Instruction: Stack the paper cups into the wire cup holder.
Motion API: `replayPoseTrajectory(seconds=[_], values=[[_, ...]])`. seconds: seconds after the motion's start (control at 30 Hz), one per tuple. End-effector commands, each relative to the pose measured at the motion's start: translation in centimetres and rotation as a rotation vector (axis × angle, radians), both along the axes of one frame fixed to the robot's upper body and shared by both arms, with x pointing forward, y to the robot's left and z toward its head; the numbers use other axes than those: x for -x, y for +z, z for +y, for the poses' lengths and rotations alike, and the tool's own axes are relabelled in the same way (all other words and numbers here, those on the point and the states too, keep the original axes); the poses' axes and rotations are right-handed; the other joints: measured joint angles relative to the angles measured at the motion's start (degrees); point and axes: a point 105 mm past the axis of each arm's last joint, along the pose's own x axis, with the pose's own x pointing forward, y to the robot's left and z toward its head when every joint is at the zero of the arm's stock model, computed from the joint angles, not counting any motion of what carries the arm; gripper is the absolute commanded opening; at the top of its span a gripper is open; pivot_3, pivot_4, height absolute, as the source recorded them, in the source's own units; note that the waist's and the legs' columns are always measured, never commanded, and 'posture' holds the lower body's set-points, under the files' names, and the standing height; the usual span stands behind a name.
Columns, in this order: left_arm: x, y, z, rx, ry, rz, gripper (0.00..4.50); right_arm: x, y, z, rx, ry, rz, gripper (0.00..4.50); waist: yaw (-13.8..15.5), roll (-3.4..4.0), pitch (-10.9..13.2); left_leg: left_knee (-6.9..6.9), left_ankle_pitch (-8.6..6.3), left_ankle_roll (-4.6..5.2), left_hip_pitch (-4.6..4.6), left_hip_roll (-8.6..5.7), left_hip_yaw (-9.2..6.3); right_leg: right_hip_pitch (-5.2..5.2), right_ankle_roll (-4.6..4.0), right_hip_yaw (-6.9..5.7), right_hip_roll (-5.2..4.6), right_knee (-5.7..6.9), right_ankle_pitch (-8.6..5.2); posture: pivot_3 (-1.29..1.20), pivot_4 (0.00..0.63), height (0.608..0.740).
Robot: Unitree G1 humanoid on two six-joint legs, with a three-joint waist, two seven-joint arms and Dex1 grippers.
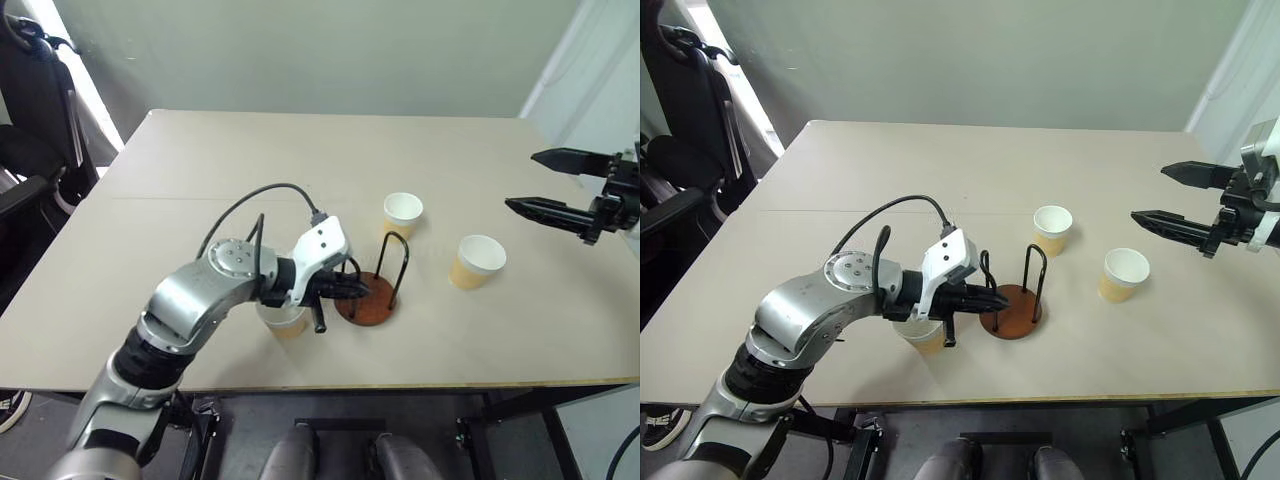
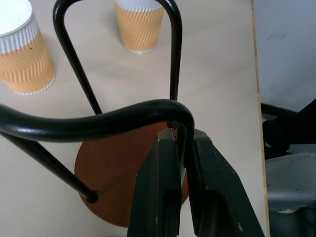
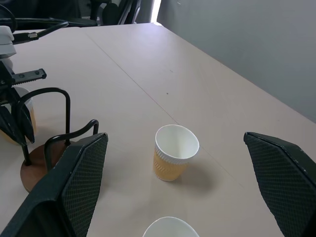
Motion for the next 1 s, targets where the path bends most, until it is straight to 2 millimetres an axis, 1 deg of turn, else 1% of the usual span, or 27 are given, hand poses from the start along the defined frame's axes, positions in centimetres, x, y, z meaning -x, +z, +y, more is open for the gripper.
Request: replayPoseTrajectory(seconds=[0.03, 0.1, 0.23, 0.33, 0.4, 0.57, 0.67, 1.0], values=[[0.3, -0.1, -0.3, -0.017, -0.009, -0.034, 0.01, 0.9, 1.4, 0.0, 0.016, 0.013, -0.050, 4.50, 0.0, 0.00, 0.0, 0.00, 0.00, 0.00, 0.01, 0.00, 0.00, 0.01, 0.00, 0.00, 0.00, 0.00, 0.00, 0.00, 0.150, 0.740], [0.3, -0.1, -0.3, -0.014, -0.009, -0.031, 0.01, 1.4, 1.4, 0.2, 0.008, 0.042, -0.032, 4.50, 0.0, 0.00, 0.0, 0.00, 0.00, 0.00, 0.02, 0.00, 0.00, 0.00, 0.00, 0.00, 0.00, 0.00, 0.00, 0.00, 0.150, 0.740], [0.5, -0.4, -0.4, -0.027, -0.016, -0.025, 0.01, 4.9, 0.5, 1.9, 0.030, 0.270, 0.092, 4.50, 0.2, 0.00, 0.0, -0.01, 0.01, -0.01, -0.01, 0.00, 0.02, 0.01, 0.05, 0.00, 0.00, -0.01, -0.05, 0.00, 0.150, 0.740], [0.4, -0.5, -0.4, -0.036, -0.018, -0.028, 0.01, 6.4, -0.1, 2.5, 0.057, 0.347, 0.162, 4.50, 0.2, 0.00, 0.0, -0.02, 0.17, -0.30, -0.04, -0.01, 0.10, 0.02, 0.08, 0.00, 0.01, -0.03, -0.10, 0.00, 0.150, 0.740], [0.4, -0.7, -0.5, -0.040, -0.018, -0.029, 0.01, 7.0, -0.4, 2.9, 0.071, 0.379, 0.186, 4.50, 0.2, 0.00, 0.0, 0.01, 0.21, -0.36, -0.03, -0.01, 0.14, 0.05, 0.11, 0.03, 0.01, -0.05, -0.12, 0.00, 0.150, 0.740], [0.5, -1.0, -0.5, -0.052, -0.029, -0.030, 0.01, 7.3, -1.3, 3.4, 0.101, 0.382, 0.216, 4.50, 0.2, -0.01, 0.0, 0.05, 0.06, -0.11, 0.20, -0.01, 0.13, 0.30, 0.12, 0.06, 0.01, -0.07, -0.17, 0.00, 0.150, 0.740], [0.7, -1.0, -0.5, -0.055, -0.033, -0.027, 0.01, 7.3, -2.0, 3.3, 0.133, 0.364, 0.236, 4.50, 0.2, -0.01, 0.0, 0.04, -0.05, 0.07, 0.42, -0.02, 0.13, 0.52, 0.07, 0.07, 0.01, -0.08, -0.28, 0.00, 0.150, 0.740], [0.9, -1.2, -0.3, -0.063, -0.038, -0.015, 0.01, 7.1, -2.1, 2.8, 0.155, 0.334, 0.238, 4.50, 0.2, -0.01, 0.0, 0.01, -0.06, 0.07, 0.56, -0.02, 0.14, 0.65, 0.07, 0.08, 0.01, -0.08, -0.35, 0.00, 0.150, 0.740]])
